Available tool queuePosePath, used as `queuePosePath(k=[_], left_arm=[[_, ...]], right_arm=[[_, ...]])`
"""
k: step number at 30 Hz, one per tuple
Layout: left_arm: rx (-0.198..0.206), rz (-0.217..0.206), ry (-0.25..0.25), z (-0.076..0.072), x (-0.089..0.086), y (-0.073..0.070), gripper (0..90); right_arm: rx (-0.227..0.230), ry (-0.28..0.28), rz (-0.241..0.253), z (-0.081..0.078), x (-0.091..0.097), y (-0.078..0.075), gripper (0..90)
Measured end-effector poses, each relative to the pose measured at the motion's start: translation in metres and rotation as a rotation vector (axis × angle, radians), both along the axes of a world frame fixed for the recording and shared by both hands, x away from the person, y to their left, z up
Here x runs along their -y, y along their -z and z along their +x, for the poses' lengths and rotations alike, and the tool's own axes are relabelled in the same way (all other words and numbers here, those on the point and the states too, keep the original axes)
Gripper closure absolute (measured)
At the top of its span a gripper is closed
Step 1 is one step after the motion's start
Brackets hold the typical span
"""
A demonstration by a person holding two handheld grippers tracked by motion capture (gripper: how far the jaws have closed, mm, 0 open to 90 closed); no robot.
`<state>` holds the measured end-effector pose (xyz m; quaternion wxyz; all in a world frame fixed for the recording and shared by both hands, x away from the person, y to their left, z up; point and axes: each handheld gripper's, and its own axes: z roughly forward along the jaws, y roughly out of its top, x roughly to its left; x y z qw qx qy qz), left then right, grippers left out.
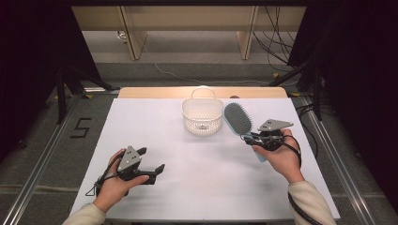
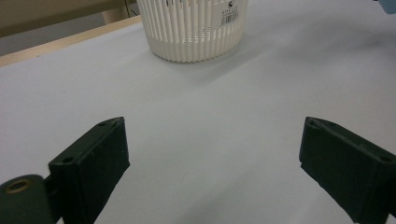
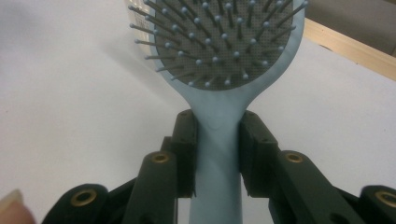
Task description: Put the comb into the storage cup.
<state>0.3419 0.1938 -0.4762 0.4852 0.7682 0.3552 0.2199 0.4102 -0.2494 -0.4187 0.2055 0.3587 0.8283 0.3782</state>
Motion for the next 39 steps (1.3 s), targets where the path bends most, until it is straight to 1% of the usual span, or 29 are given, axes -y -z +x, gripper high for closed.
queuePosePath(k=[6,11,16,22,27,36,39], left_arm=[[0.000,0.000,0.000,-0.0001,0.0001,0.0000,7.7],[0.000,0.000,0.001,0.0000,0.0002,0.0001,7.7],[0.000,0.000,-0.001,-0.0002,0.0001,-0.0001,7.8],[0.001,0.000,-0.001,-0.0002,0.0001,-0.0001,7.8],[0.001,0.000,-0.001,-0.0002,0.0001,0.0000,7.8],[0.002,0.001,0.002,0.0001,0.0000,0.0001,7.9],[0.002,0.001,0.000,0.0000,0.0000,0.0000,7.9]], right_arm=[[0.010,0.013,0.013,0.0000,0.0008,-0.0008,70.9],[0.036,0.025,0.023,-0.0004,0.0011,-0.0024,70.9],[0.035,0.028,0.028,-0.0001,0.0014,-0.0020,70.9],[0.046,0.034,0.038,-0.0003,0.0018,-0.0029,70.8],[0.056,0.045,0.050,-0.0001,0.0022,-0.0036,70.9],[0.061,0.062,0.066,-0.0002,0.0034,-0.0048,70.8],[0.072,0.072,0.073,-0.0003,0.0037,-0.0051,70.9]])
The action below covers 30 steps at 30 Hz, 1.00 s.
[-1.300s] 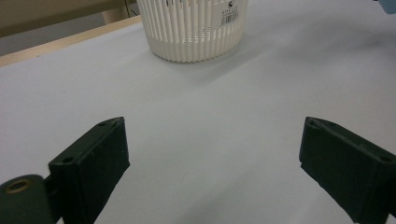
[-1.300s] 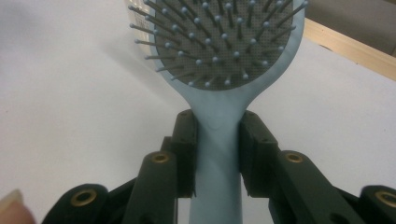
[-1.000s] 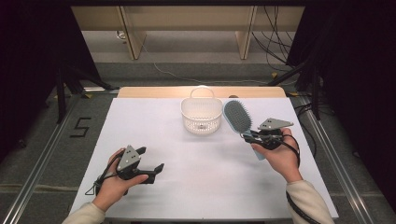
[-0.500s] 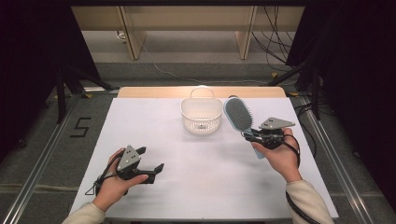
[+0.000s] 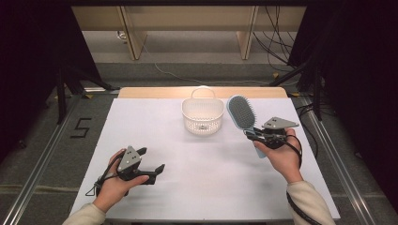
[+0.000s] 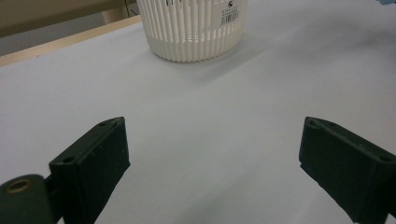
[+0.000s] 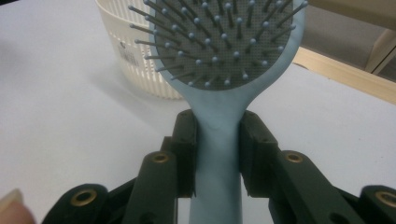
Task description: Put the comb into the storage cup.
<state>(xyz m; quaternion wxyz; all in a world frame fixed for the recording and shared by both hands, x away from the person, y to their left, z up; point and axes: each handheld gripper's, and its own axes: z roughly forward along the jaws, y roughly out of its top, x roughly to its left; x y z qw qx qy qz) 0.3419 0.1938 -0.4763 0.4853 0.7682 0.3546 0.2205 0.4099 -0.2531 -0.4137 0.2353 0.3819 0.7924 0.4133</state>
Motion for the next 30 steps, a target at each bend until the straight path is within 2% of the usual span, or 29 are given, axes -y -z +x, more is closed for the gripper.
queuePosePath(k=[30], left_arm=[[0.000,-0.001,0.000,0.0003,-0.0002,0.0001,8.1]], right_arm=[[0.031,0.016,0.038,0.0005,-0.0019,-0.0053,70.9]])
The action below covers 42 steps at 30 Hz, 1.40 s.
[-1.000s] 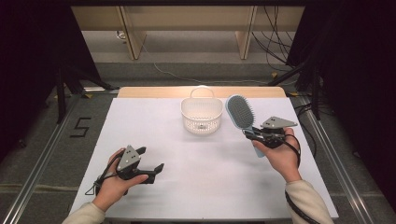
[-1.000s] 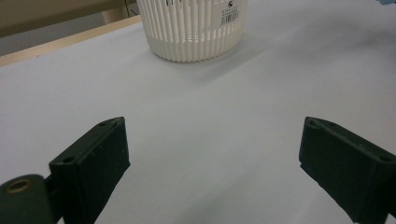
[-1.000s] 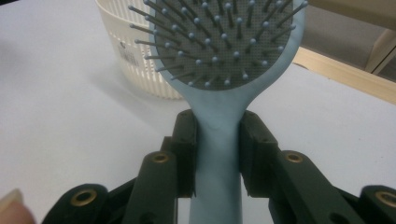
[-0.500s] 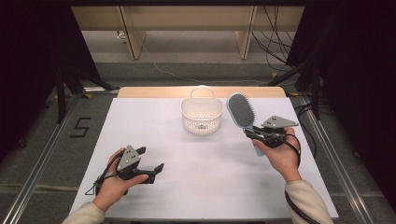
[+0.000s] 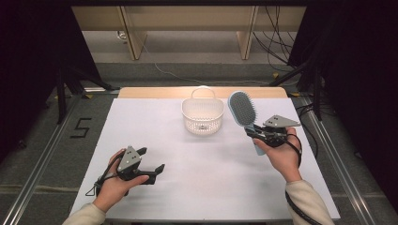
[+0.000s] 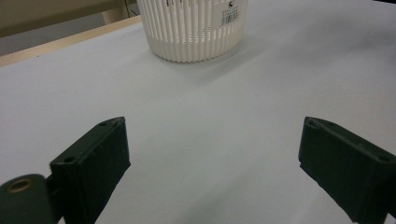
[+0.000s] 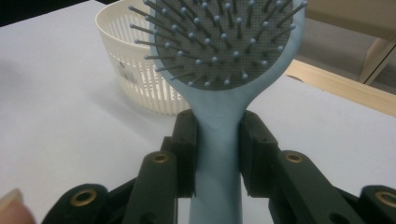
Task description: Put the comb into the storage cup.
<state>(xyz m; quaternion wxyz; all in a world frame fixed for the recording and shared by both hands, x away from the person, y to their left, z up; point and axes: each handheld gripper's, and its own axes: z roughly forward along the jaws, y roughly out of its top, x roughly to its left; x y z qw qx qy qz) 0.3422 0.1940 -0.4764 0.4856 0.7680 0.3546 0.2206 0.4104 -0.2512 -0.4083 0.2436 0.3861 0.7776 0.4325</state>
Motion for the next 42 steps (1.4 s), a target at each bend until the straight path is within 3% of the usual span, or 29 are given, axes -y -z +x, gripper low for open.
queuePosePath(k=[42], left_arm=[[-0.004,-0.003,-0.002,0.001,0.000,0.001,8.4]], right_arm=[[0.052,0.035,0.058,0.006,-0.003,-0.013,70.9]])
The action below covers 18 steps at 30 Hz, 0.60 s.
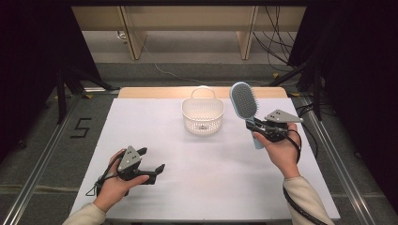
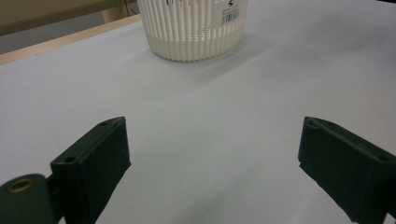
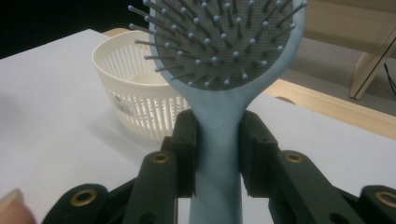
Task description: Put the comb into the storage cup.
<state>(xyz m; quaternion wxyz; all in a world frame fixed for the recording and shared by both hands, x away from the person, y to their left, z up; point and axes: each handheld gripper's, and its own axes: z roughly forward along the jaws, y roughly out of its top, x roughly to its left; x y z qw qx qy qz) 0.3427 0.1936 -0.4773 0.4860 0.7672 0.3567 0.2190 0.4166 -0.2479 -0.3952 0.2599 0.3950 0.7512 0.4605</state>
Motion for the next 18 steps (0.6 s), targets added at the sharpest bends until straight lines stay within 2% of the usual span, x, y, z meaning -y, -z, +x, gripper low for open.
queuePosePath(k=[18], left_arm=[[0.002,0.003,-0.001,0.0001,-0.0004,-0.0002,8.5]], right_arm=[[0.009,0.001,0.022,0.0040,-0.0051,-0.0046,70.9]])
